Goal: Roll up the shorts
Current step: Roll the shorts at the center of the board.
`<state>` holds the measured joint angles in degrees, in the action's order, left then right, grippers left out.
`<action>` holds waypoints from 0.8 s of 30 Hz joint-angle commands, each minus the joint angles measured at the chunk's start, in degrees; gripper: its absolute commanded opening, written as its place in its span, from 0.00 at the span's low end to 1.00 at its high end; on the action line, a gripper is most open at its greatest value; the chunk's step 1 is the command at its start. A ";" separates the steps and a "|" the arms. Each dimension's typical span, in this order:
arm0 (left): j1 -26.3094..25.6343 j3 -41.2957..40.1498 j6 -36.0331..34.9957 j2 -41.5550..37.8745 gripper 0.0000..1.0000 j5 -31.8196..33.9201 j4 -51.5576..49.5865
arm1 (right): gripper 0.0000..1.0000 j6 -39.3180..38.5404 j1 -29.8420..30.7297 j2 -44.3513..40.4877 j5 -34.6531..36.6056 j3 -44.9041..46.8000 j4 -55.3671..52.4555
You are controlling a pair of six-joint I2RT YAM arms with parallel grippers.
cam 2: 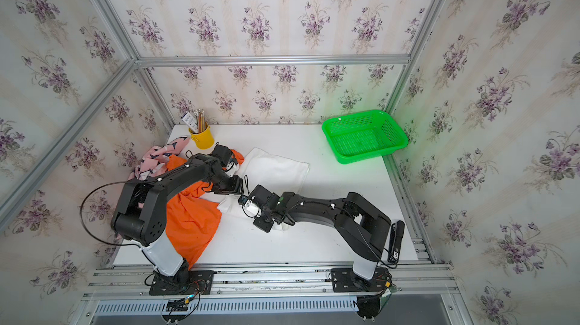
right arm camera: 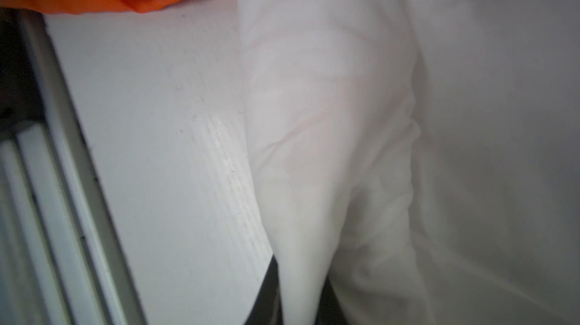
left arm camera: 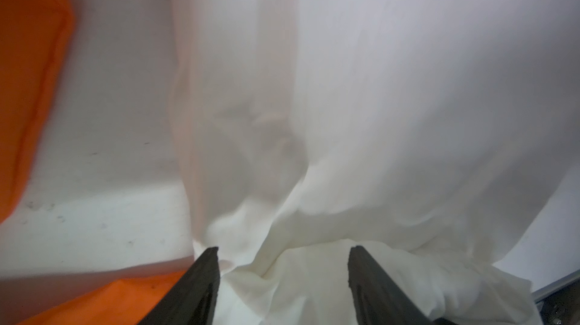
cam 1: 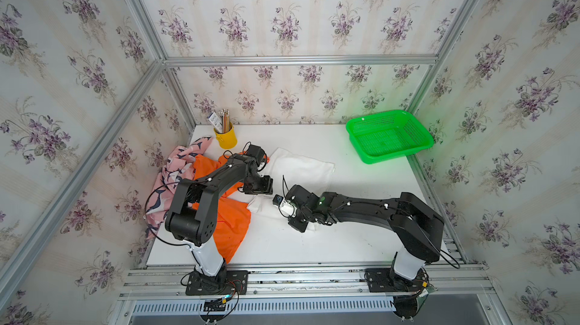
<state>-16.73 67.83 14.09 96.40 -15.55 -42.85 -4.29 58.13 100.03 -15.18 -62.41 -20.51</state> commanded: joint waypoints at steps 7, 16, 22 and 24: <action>-0.04 3.42 -3.30 -8.68 0.73 -0.98 -6.70 | 0.12 10.90 -13.06 7.32 -37.94 -3.03 1.34; -3.28 3.40 -5.89 -6.21 0.73 -3.15 -8.98 | 0.27 15.68 -21.66 20.51 -36.78 -7.71 1.01; -5.59 5.25 -6.30 -0.39 0.71 -1.81 -8.05 | 0.47 16.03 -22.71 20.15 -26.52 -8.19 -1.14; -5.68 6.34 -6.09 2.43 0.67 2.17 -7.83 | 0.51 16.07 -22.64 17.37 -22.42 -7.34 -1.90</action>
<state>-22.37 73.10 8.69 96.49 -17.69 -50.59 11.79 35.66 118.98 -53.76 -70.54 -19.35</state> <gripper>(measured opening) 0.677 0.507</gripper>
